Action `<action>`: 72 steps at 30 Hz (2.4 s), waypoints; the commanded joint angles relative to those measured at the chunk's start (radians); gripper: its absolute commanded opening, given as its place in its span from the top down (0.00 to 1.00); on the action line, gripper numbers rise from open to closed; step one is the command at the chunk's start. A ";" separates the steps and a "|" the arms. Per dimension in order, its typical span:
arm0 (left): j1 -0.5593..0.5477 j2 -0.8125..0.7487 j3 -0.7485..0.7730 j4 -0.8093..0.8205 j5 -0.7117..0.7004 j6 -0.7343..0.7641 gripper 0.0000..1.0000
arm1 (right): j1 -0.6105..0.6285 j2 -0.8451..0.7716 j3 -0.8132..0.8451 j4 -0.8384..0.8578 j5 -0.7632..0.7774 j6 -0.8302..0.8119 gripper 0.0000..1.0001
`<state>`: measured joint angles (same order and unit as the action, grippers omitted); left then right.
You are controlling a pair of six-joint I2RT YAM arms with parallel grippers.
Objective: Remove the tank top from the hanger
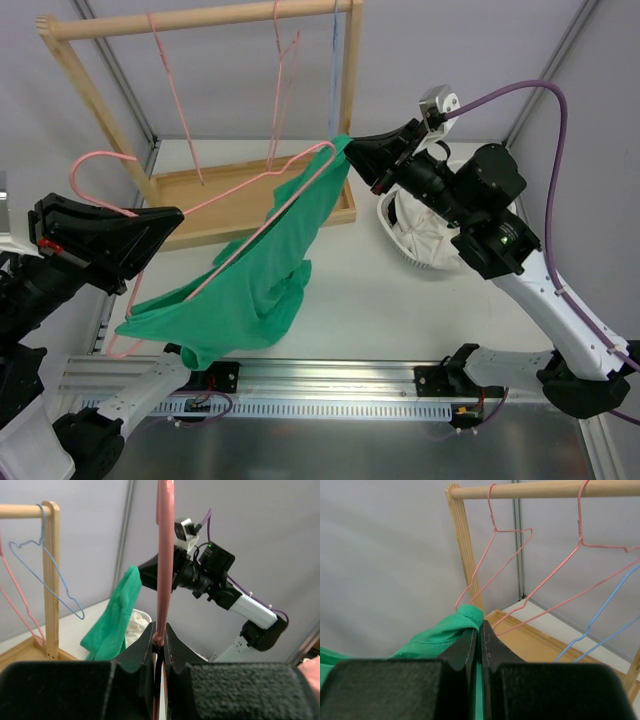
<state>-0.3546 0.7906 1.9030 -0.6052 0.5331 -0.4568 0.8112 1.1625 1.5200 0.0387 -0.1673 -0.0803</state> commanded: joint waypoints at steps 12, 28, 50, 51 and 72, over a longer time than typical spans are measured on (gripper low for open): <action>-0.009 0.169 0.090 0.048 -0.274 0.069 0.96 | 0.182 0.078 -0.015 -0.164 -0.173 0.068 1.00; -0.010 0.114 -0.071 0.048 -0.444 0.118 0.97 | 0.328 0.216 -0.215 -0.235 -0.311 -0.032 0.91; -0.010 0.145 0.019 0.048 -0.516 0.073 0.96 | 0.457 0.350 -0.242 0.248 -0.328 0.016 0.01; -0.009 0.150 0.025 0.048 -0.515 0.070 0.96 | 0.457 0.356 -0.239 0.260 -0.330 0.011 0.01; -0.009 0.199 0.108 0.048 -0.515 -0.016 0.97 | 0.539 0.539 -0.146 0.337 -0.256 -0.105 0.52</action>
<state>-0.3546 0.9821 1.9659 -0.6113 0.0399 -0.4385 1.3373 1.6920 1.3285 0.3157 -0.3851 -0.1684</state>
